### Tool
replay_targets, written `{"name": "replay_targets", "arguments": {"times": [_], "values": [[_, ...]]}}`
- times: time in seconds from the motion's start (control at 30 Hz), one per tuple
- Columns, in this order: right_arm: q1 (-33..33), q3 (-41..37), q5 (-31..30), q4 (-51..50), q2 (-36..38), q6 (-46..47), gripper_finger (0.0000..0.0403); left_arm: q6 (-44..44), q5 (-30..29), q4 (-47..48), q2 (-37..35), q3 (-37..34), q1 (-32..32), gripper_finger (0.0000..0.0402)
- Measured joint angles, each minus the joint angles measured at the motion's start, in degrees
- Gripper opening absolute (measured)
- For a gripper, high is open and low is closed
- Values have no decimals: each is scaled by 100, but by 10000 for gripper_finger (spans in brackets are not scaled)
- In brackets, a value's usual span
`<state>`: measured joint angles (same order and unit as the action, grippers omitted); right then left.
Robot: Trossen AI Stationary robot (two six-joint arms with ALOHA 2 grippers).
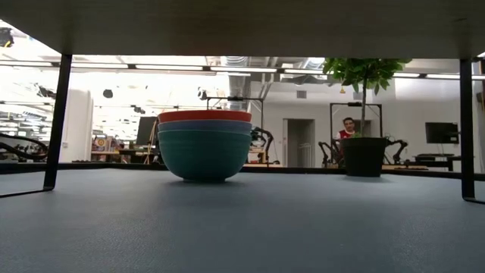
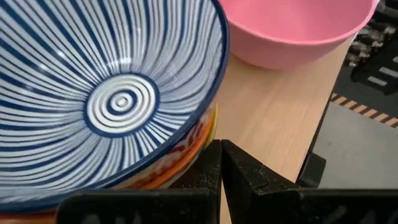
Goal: Place and stack bowls onto a shelf
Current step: Adjust the stacked bowls on the shelf
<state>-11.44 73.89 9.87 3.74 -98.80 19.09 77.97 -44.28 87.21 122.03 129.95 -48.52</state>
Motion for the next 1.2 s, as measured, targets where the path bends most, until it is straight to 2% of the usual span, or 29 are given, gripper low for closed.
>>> {"name": "replay_targets", "arguments": {"times": [0.27, 0.43, 0.6, 0.7, 0.87, 1.07, 1.2], "values": [[-15, -2, 10, -29, -2, -7, 249, -92, -120, -108, 7, -9, 14, 0], [-20, -4, 54, -32, -4, -9, 249, -494, -307, -610, 11, 161, 13, 0], [-26, -4, 96, -8, -4, -46, 249, -755, 197, -793, -66, 481, -103, 0], [-22, -4, 93, -1, -4, -123, 249, -656, 406, -758, -110, 493, -217, 0], [-11, -4, 75, 5, -4, -154, 249, -166, 399, -509, -218, 505, -423, 0], [-11, -4, 50, -3, -4, -160, 249, 1072, -199, 304, -258, 487, -795, 0], [14, -4, 50, 7, -4, -160, 249, 817, -419, 281, -260, 487, -859, 0]]}}
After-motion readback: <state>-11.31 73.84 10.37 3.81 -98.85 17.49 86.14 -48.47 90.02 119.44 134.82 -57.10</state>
